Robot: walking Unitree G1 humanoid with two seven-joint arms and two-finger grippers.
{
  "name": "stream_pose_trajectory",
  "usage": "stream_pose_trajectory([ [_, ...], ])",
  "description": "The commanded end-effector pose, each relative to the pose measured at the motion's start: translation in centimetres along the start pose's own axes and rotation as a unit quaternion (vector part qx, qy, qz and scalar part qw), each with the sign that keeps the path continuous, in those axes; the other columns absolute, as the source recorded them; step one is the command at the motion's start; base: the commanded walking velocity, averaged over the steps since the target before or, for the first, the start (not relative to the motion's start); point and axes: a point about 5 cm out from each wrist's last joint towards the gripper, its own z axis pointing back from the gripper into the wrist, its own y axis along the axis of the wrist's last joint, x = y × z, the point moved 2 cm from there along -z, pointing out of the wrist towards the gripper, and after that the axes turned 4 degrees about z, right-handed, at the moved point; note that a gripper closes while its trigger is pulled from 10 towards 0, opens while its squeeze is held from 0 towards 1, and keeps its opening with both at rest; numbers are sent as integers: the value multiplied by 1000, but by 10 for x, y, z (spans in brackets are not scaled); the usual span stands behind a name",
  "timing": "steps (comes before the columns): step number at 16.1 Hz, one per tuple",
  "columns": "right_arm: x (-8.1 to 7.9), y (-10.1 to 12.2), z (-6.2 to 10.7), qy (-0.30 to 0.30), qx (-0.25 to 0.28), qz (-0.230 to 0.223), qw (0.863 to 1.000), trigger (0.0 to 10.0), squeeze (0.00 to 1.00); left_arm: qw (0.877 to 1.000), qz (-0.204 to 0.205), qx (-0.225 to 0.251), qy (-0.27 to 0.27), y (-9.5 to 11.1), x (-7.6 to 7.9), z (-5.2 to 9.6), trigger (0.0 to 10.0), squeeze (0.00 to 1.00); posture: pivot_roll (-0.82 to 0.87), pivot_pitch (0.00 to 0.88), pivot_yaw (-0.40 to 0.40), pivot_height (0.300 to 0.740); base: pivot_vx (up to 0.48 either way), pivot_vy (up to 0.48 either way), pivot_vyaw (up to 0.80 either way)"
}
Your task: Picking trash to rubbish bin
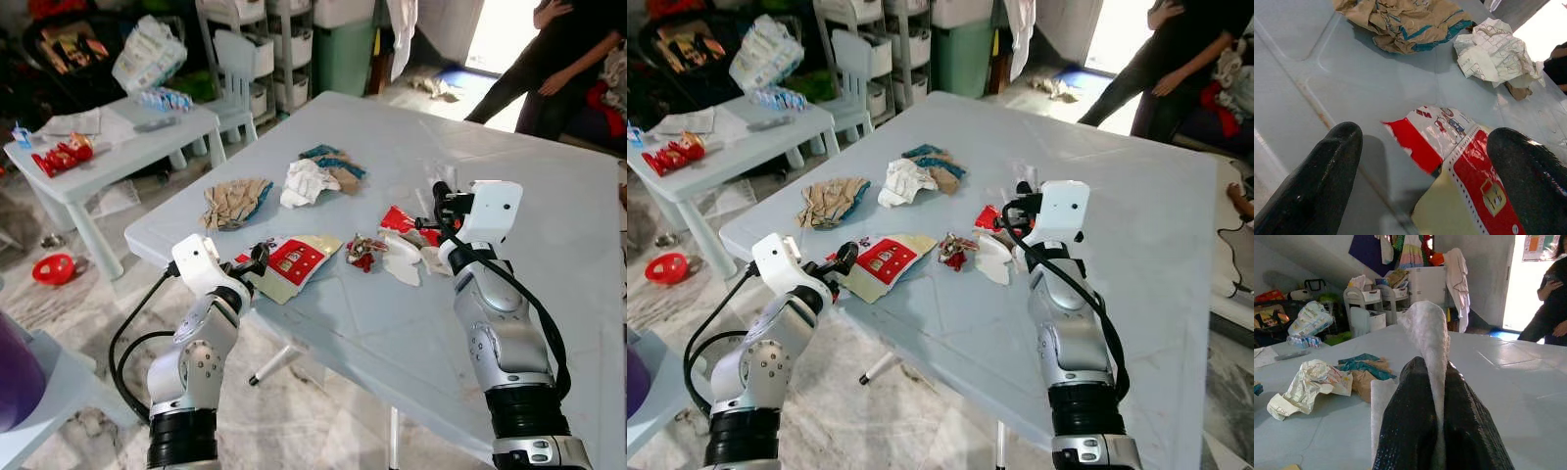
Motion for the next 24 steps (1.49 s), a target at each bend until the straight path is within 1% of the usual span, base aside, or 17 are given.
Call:
stream_pose_trajectory([
  [1,0,5,-1,0,7,2,1000,0,0,1000,5,-5,-5,2,3,-3,10000,0,-10,19,-5,740,0,0,0],
  [3,2,5,0,-2,8,3,1000,0,0,1000,7,-9,-19,1,8,-4,10000,0,-19,21,-1,740,0,0,0],
  [4,3,5,0,-4,7,4,1000,0,0,999,11,-13,-31,1,14,-5,10000,0,-21,21,0,740,0,0,0],
  [9,2,5,1,-5,7,3,1000,0,0,999,24,-23,-43,-3,21,-7,10000,0,-20,24,-1,740,0,0,0],
  [12,2,5,0,-5,7,3,1000,0,0,997,44,-33,-48,-9,24,-11,10000,0,-22,24,-1,740,0,0,0],
  [16,4,5,1,-8,8,4,1000,0,0,995,73,-28,-65,-11,29,-13,10000,0,-30,25,1,740,0,0,0],
  [17,4,5,1,-9,7,4,1000,0,0,994,84,-26,-67,-11,30,-15,6824,0,-30,27,1,740,0,0,0],
  [18,4,5,1,-9,7,4,1000,0,0,992,105,-24,-71,-12,31,-17,1216,0,-31,27,1,740,0,0,0],
  [19,4,5,1,-8,7,4,1000,0,0,991,109,-23,-72,-12,32,-17,0,0,-32,27,2,740,0,0,0],
  [22,4,4,2,-9,6,5,1000,0,0,988,133,-10,-77,-11,32,-19,0,0,-33,25,1,740,0,0,0],
  [24,4,4,2,-8,5,5,1000,0,0,987,139,-6,-75,-11,29,-19,0,0,-30,22,1,740,0,0,0],
])
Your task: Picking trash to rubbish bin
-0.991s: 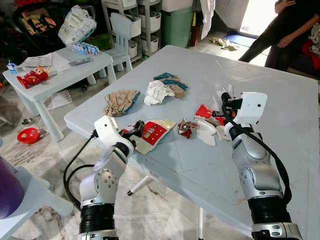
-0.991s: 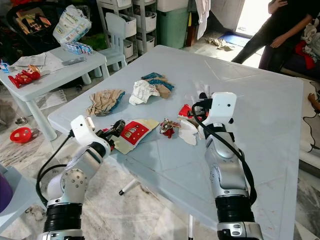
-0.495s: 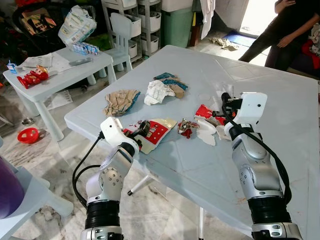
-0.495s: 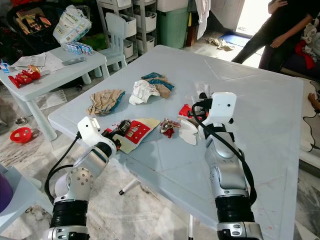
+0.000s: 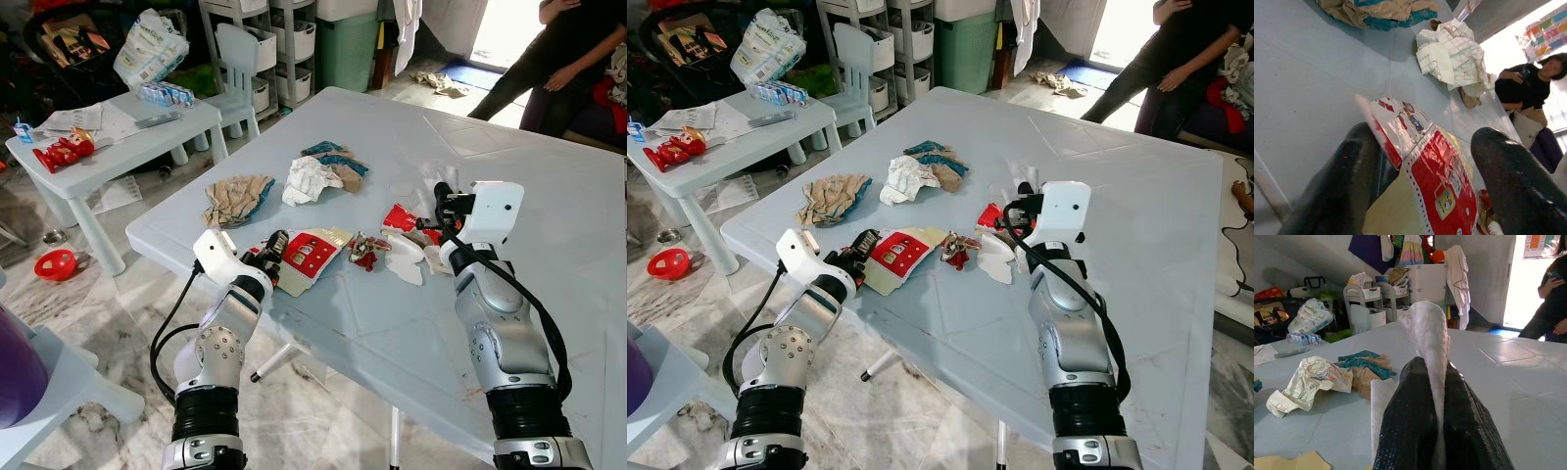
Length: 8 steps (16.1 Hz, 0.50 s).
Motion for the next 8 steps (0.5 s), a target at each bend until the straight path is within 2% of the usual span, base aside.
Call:
stream_pose_trajectory([
  [1,2,3,1,-4,5,3,1000,0,0,1000,13,8,-2,1,3,-2,0,0,-30,22,1,740,0,0,0],
  [8,2,3,0,-1,5,4,1000,0,0,999,26,21,10,4,-5,-2,0,0,-30,14,-4,740,0,0,0],
])
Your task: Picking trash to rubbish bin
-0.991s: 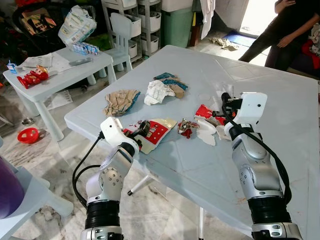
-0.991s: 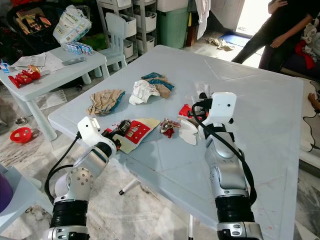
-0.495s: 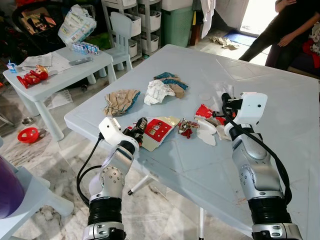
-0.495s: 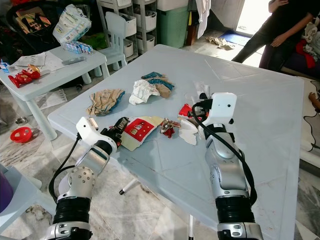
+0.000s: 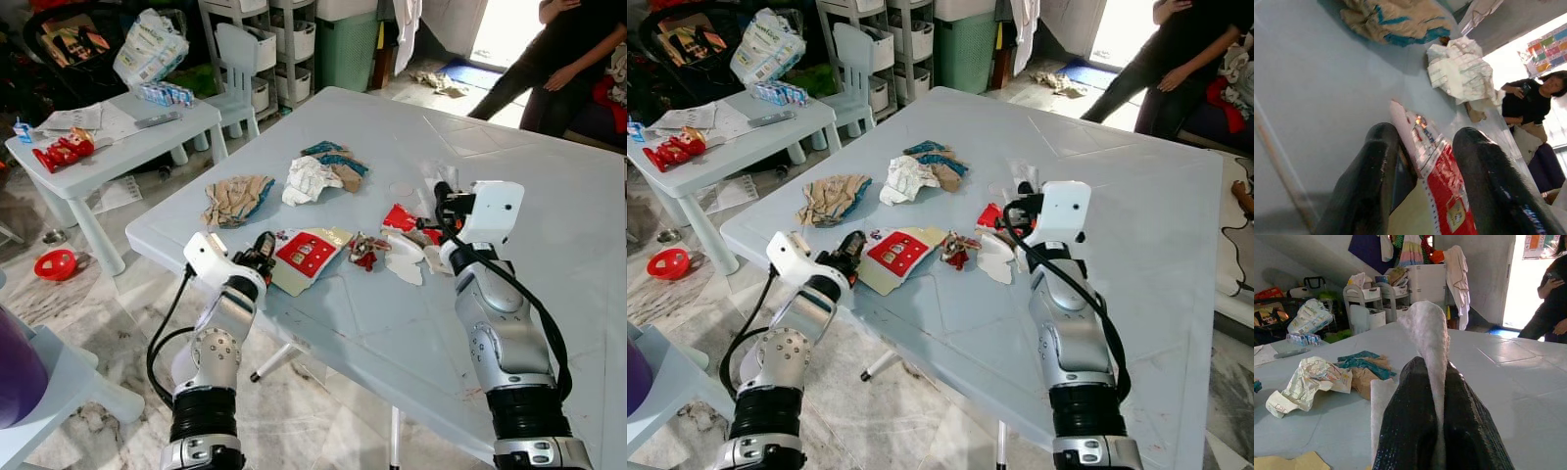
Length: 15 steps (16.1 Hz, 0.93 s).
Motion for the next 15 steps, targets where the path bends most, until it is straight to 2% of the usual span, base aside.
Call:
stream_pose_trajectory([
  [1,2,3,0,-1,5,4,1000,0,0,1000,5,2,-2,0,4,-2,0,0,-30,14,-4,740,0,0,0],
  [11,2,3,1,-1,3,4,1000,0,0,1000,22,8,-5,-1,3,-1,0,0,-33,20,-7,740,0,0,0],
  [13,2,3,0,-1,2,4,1000,0,0,1000,6,19,-22,3,10,-1,0,0,-34,21,-7,740,0,0,0],
  [15,2,3,1,-1,3,4,1000,0,0,996,-48,42,-62,10,26,0,0,0,-35,21,-7,740,0,0,0],
])
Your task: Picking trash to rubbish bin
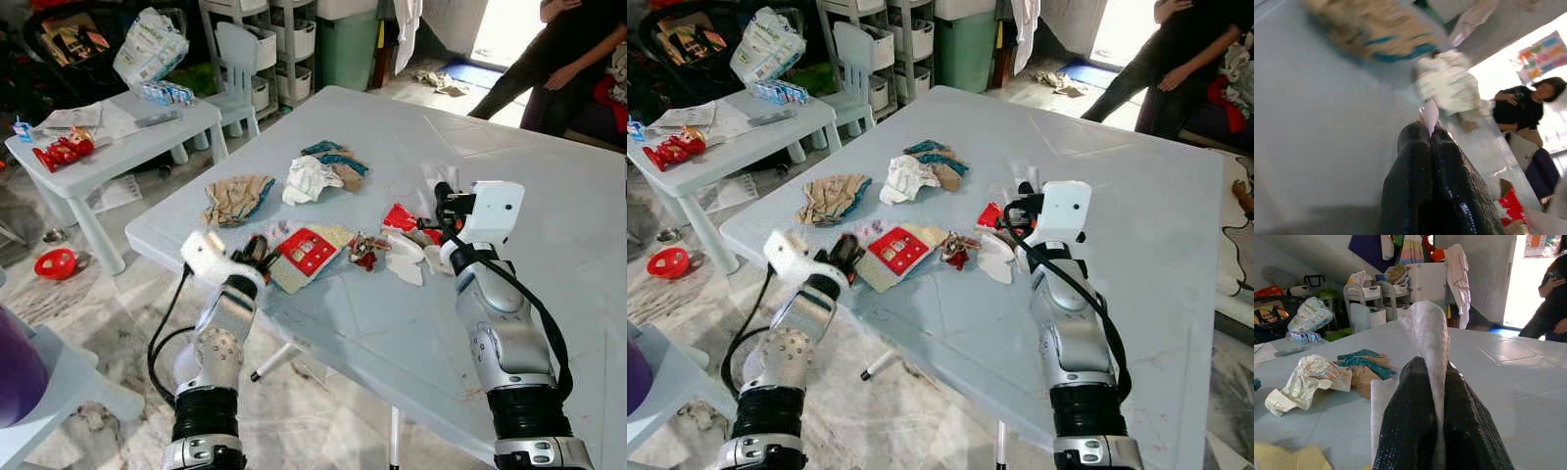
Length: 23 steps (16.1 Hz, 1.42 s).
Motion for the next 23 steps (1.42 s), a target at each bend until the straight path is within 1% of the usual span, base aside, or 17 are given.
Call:
stream_pose_trajectory([
  [1,2,3,0,-2,4,3,1000,0,0,997,-54,12,-55,6,25,-1,0,0,-34,21,-9,740,0,0,0],
  [2,2,3,0,-2,4,3,1000,0,0,992,-94,21,-78,7,36,0,0,0,-34,21,-8,740,0,0,0],
  [3,2,4,0,-1,5,2,1000,0,0,985,-136,41,-98,11,47,1,0,0,-35,21,-8,740,0,0,0],
  [4,2,5,0,-2,9,-2,1000,0,0,974,-177,62,-127,14,61,4,0,0,-35,21,-9,740,0,0,0],
  [5,2,6,0,-2,11,-3,1000,0,0,969,-189,70,-142,15,69,6,0,0,-34,21,-9,740,0,0,0],
  [6,1,7,0,-2,13,-3,1000,0,0,962,-211,78,-156,16,75,8,0,0,-34,19,-9,740,0,0,0],
  [8,2,7,0,-3,13,-1,1000,0,0,941,-270,107,-173,20,84,13,0,0,-33,20,-9,740,0,0,0],
  [10,2,8,-1,-1,15,8,1000,0,0,911,-344,148,-174,26,88,19,0,0,-30,18,-11,740,0,0,0],
  [11,2,8,-1,-1,15,10,1000,0,0,904,-362,156,-166,27,87,20,0,0,-30,17,-11,740,0,0,600],
  [14,0,8,-1,2,16,13,1000,0,0,899,-376,165,-149,28,84,20,0,0,-30,16,-10,740,0,0,800],
  [18,0,8,-1,2,16,13,1000,0,0,900,-379,168,-136,28,80,19,0,0,-29,12,-10,740,0,0,800],
  [20,0,8,-1,2,17,13,1000,0,0,901,-378,166,-134,28,79,18,0,0,-28,11,-10,740,0,0,800],
  [21,0,8,-1,3,17,13,1000,0,0,906,-370,162,-129,27,77,18,0,0,-25,9,-11,740,0,0,800],
  [23,-1,8,-1,4,17,12,1000,0,0,908,-366,160,-128,27,77,18,0,0,-24,9,-11,740,0,0,800],
])
